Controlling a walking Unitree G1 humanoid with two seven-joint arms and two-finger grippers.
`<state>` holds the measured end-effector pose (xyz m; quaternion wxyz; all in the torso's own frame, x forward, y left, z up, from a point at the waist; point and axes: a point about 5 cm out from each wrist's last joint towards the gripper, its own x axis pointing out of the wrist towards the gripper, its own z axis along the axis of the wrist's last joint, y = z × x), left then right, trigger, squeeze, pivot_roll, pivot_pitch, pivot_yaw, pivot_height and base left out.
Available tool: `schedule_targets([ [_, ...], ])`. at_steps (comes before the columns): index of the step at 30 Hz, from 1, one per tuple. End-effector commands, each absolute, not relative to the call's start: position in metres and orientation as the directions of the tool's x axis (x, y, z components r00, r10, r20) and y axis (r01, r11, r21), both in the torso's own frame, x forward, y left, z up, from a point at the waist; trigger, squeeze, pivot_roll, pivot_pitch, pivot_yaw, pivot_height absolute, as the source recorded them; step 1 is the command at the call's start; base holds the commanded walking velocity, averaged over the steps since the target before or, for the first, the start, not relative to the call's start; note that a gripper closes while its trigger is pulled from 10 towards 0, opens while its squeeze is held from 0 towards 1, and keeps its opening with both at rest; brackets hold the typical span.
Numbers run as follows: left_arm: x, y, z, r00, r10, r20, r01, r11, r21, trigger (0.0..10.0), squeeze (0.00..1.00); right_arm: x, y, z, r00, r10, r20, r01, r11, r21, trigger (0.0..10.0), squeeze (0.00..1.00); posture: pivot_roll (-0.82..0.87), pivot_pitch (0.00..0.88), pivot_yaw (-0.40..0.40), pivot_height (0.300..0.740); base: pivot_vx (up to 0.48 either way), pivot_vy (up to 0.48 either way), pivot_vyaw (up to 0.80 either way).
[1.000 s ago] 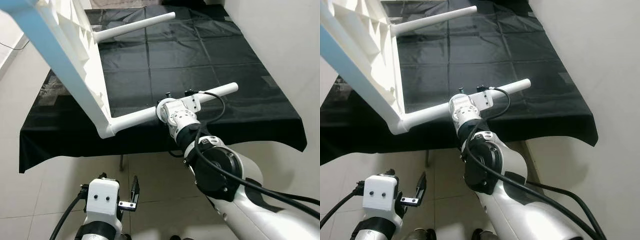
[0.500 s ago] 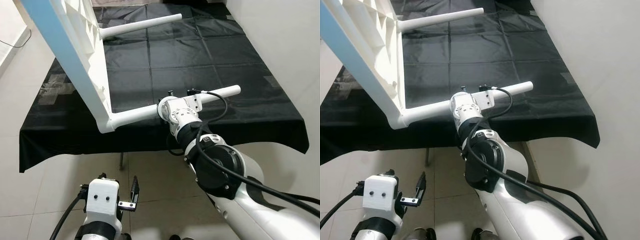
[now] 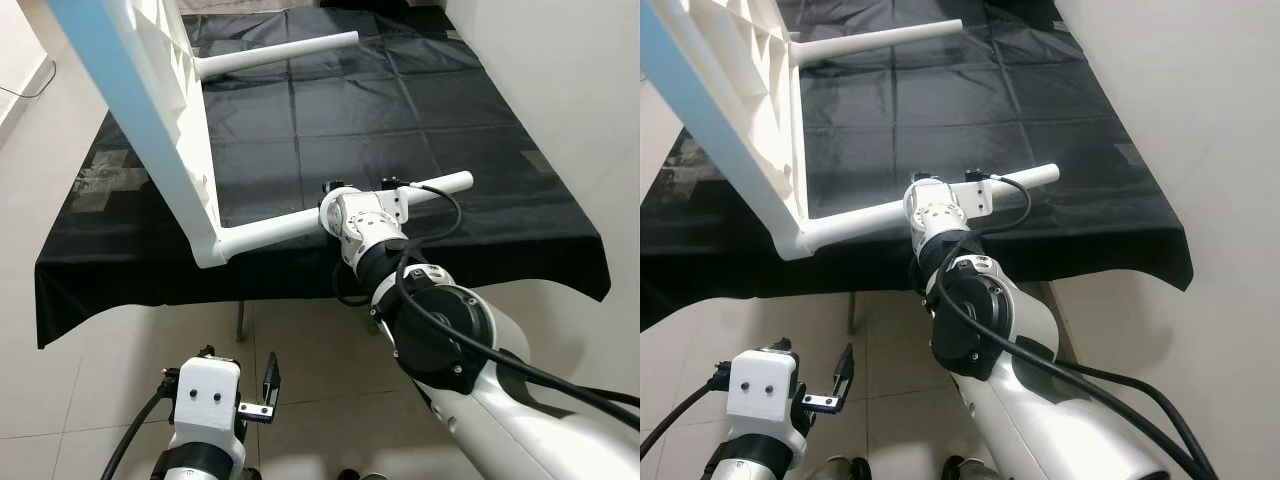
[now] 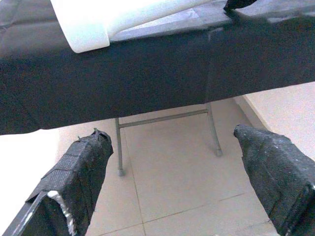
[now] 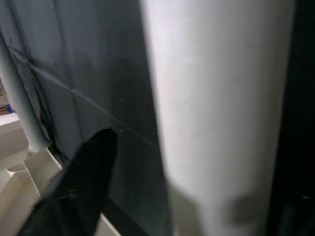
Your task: Building children table
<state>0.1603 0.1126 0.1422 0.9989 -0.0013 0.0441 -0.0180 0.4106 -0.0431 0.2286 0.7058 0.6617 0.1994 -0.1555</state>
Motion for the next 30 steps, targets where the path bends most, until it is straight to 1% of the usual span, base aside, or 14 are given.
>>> schedule_targets([
  [1, 0.156, 0.082, 0.138, 0.983, -0.141, -0.119, 0.132, 0.988, -0.083, 10.0, 0.0, 0.408, -0.038, 0.223, 0.849, 0.062, -0.525, 0.522, 0.055, 0.851, 10.0, 0.0, 0.21, 0.18, -0.058, 0.74, 0.0, 0.0, 0.0],
  [4, 0.157, 0.082, 0.138, 0.983, -0.141, -0.119, 0.132, 0.988, -0.082, 10.0, 0.0, 0.408, -0.037, 0.222, 0.847, 0.065, -0.528, 0.525, 0.051, 0.849, 10.0, 0.0, 0.21, 0.18, -0.057, 0.74, 0.0, 0.0, 0.0],
  [12, 0.158, 0.083, 0.137, 0.983, -0.14, -0.119, 0.131, 0.988, -0.079, 10.0, 0.0, 0.406, -0.035, 0.218, 0.833, 0.062, -0.549, 0.541, 0.112, 0.834, 10.0, 0.0, 0.2, 0.177, -0.05, 0.74, 0.0, 0.0, 0.0],
  [16, 0.159, 0.084, 0.137, 0.984, -0.137, -0.118, 0.129, 0.989, -0.076, 10.0, 0.0, 0.405, -0.04, 0.211, 0.819, 0.043, -0.572, 0.564, 0.121, 0.817, 10.0, 0.0, 0.2, 0.18, -0.049, 0.74, 0.0, 0.0, 0.0],
  [20, 0.16, 0.085, 0.137, 0.984, -0.134, -0.114, 0.126, 0.989, -0.072, 10.0, 0.0, 0.405, -0.057, 0.196, 0.789, -0.005, -0.614, 0.609, 0.133, 0.782, 10.0, 0.0, 0.19, 0.181, -0.044, 0.74, 0.0, 0.0, 0.0],
  [25, 0.16, 0.086, 0.137, 0.984, -0.134, -0.116, 0.127, 0.989, -0.07, 10.0, 0.0, 0.406, -0.066, 0.191, 0.788, -0.013, -0.615, 0.611, 0.145, 0.779, 10.0, 0.0, 0.18, 0.183, -0.037, 0.74, 0.0, 0.0, 0.0],
  [27, 0.161, 0.087, 0.136, 0.984, -0.135, -0.117, 0.128, 0.989, -0.069, 10.0, 0.0, 0.406, -0.077, 0.186, 0.778, -0.044, -0.626, 0.623, 0.176, 0.762, 10.0, 0.0, 0.18, 0.184, -0.036, 0.74, 0.0, 0.0, 0.0],
  [28, 0.161, 0.087, 0.136, 0.984, -0.135, -0.117, 0.128, 0.989, -0.069, 10.0, 0.0, 0.406, -0.077, 0.186, 0.778, -0.044, -0.626, 0.623, 0.176, 0.762, 10.0, 0.0, 0.18, 0.184, -0.036, 0.74, 0.0, 0.0, 0.0],
  [29, 0.161, 0.087, 0.136, 0.984, -0.135, -0.118, 0.128, 0.989, -0.068, 10.0, 0.0, 0.406, -0.085, 0.183, 0.76, -0.071, -0.646, 0.645, 0.205, 0.736, 10.0, 0.0, 0.17, 0.186, -0.032, 0.74, 0.0, 0.0, 0.0],
  [30, 0.161, 0.087, 0.136, 0.984, -0.135, -0.118, 0.128, 0.989, -0.068, 10.0, 0.0, 0.406, -0.085, 0.183, 0.76, -0.071, -0.646, 0.645, 0.205, 0.736, 10.0, 0.0, 0.17, 0.186, -0.032, 0.74, 0.0, 0.0, 0.0],
])
